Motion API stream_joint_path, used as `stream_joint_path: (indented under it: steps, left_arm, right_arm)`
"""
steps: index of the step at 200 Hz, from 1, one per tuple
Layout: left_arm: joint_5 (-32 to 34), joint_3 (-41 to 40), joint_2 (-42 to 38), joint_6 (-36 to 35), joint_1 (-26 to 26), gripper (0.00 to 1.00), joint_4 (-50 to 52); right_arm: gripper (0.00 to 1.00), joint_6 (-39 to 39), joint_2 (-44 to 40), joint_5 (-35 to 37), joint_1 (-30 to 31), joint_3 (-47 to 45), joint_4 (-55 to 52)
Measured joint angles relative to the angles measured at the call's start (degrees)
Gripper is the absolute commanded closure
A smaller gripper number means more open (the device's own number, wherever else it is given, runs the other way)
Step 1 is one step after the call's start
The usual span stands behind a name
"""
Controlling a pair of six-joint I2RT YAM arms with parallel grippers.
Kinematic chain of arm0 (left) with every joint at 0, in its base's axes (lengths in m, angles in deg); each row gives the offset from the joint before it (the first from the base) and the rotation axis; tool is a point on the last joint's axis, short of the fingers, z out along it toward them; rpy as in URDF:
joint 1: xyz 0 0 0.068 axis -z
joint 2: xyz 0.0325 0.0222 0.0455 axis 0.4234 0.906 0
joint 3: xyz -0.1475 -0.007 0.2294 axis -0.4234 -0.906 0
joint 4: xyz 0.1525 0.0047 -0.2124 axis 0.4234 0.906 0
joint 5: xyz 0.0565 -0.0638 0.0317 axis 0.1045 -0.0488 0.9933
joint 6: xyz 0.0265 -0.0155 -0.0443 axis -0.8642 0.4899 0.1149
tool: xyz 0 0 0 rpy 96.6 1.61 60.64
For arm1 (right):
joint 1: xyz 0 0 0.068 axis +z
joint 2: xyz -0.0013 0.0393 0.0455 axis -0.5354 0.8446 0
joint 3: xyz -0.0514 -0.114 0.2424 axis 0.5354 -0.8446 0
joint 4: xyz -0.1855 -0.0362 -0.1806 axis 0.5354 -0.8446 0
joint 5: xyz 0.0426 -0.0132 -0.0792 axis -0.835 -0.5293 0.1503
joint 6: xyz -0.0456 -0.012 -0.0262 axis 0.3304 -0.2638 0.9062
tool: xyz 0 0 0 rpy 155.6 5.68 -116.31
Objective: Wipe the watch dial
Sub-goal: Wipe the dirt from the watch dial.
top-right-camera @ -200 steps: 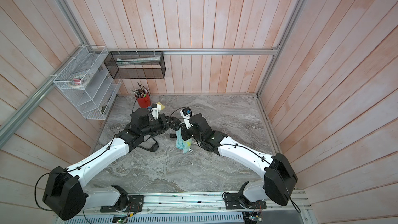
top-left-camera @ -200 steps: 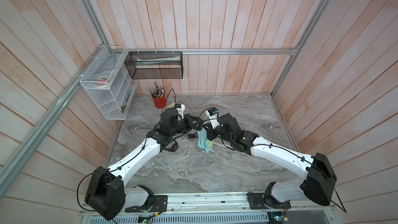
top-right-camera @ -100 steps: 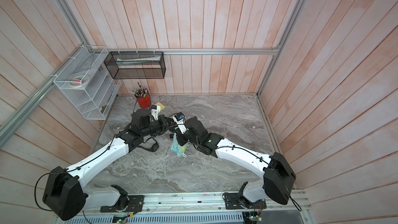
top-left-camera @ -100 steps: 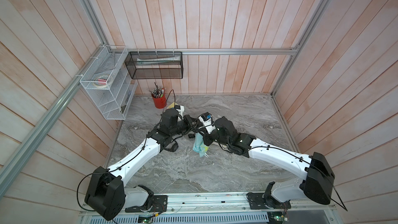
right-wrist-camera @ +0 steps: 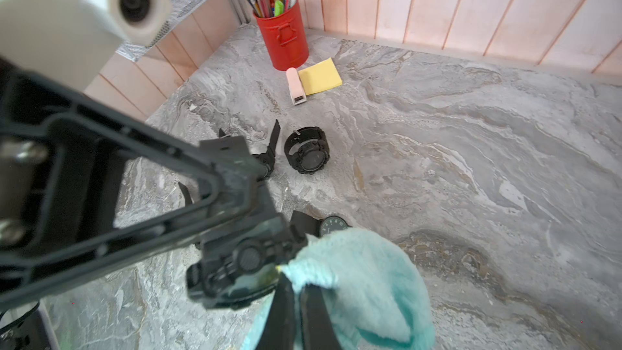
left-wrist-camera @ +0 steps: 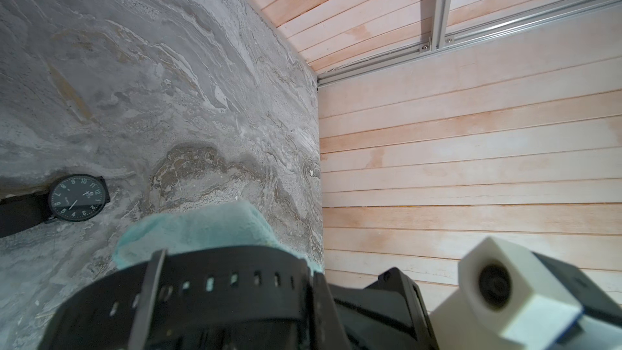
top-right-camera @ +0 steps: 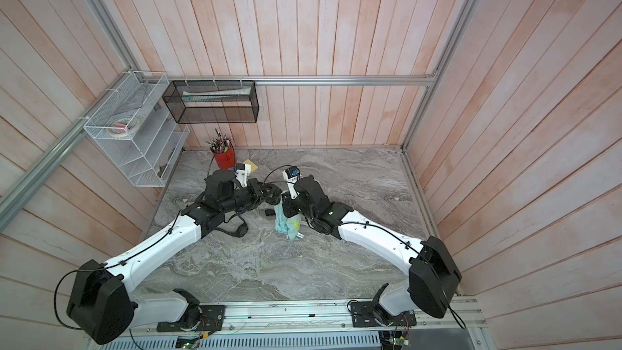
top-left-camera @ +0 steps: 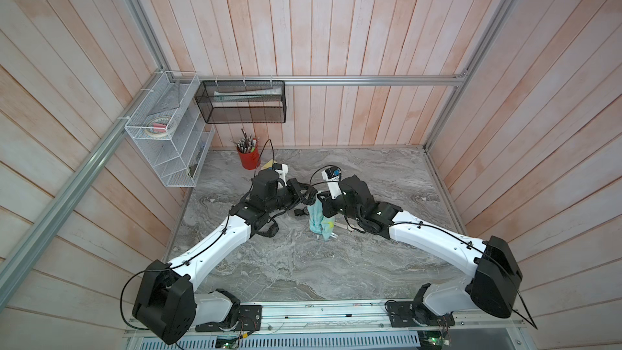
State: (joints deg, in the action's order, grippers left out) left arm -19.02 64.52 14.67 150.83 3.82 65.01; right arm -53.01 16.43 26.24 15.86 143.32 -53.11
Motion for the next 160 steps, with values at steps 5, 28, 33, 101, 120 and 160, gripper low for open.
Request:
stream_joint_path:
  steps: [5, 28, 33, 101, 120, 160]
  left_arm:
    - [0.11, 0.0, 0.0, 0.0, -0.02, 1.0, 0.11]
    - [0.85, 0.0, 0.0, -0.09, -0.04, 1.0, 1.05]
    - [0.98, 0.0, 0.0, -0.2, -0.04, 1.0, 1.36]
    - [0.24, 0.0, 0.44, -0.24, -1.03, 1.0, 3.15]
    - [-0.04, 0.0, 0.74, -0.2, -1.29, 1.0, 2.93]
    - [-0.24, 0.0, 0.76, 0.17, -1.44, 1.0, 2.16]
  right_arm:
    - [1.0, -0.13, 0.46, -0.2, -0.07, 0.39, -0.17]
    - [1.0, -0.22, 1.84, -1.57, -0.22, 1.18, -0.66]
    - [1.0, -0.13, 2.05, -2.05, -0.28, 1.25, -0.76]
    - [1.0, 4.46, 2.93, -8.74, 0.28, 1.29, -1.14]
    - [1.0, 5.31, 2.93, -10.69, 0.63, 1.29, -1.14]
    - [1.0, 6.23, 2.29, -12.2, 0.66, 1.09, -0.39]
